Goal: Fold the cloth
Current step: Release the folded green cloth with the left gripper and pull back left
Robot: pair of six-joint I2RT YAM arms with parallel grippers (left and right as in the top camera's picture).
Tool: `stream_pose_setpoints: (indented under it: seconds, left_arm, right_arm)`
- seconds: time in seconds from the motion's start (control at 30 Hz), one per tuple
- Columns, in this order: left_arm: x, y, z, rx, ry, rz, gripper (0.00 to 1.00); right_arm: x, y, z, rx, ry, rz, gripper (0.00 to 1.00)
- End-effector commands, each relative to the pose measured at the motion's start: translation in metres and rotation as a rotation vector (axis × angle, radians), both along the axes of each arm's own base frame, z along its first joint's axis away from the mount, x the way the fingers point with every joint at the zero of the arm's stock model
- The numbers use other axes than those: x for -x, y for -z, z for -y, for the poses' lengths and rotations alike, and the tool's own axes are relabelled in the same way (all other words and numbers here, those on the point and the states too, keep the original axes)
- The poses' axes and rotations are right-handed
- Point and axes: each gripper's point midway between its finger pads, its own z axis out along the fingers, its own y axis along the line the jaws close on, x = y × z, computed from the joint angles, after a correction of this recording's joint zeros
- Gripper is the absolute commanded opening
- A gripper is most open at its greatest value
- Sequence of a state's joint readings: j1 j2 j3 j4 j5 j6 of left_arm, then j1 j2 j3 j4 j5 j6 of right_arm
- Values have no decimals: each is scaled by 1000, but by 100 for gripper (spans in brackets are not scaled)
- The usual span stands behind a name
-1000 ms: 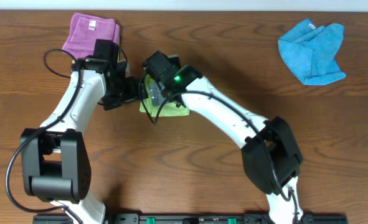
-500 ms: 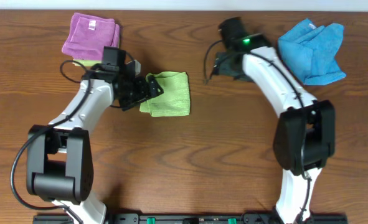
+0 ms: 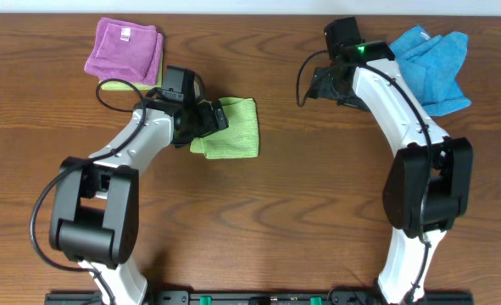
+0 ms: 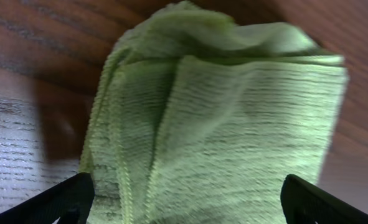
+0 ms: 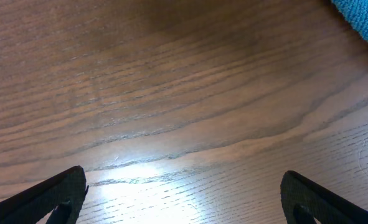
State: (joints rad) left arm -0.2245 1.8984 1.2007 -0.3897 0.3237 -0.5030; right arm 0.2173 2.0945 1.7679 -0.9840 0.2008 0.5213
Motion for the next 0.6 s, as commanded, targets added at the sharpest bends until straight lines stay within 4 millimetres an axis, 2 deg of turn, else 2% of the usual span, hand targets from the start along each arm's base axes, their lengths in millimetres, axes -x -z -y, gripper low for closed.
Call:
stream_pose_setpoints:
  seconds: [0.0,0.13,0.33,0.5,0.57]
  left_arm:
    - [-4,15,-7,-30,-49,-15,97]
    - [-8,20,2,27,-67,-22,97]
    - [-21,12,11,87,-78,22,99]
    - [-23,10,12,96,-89,24,100]
    - [-23,10,12,100,-96,25,91]
  right_arm:
    - [0,-15,-1,-1,-16,28,99]
    - [0,-15,-1,2,-26,27,99]
    - [1,-15,-1,7,-40,24,99]
    - [1,-15,-2,7,-43,24,99]
    - [1,-15,-3,7,-46,24,99]
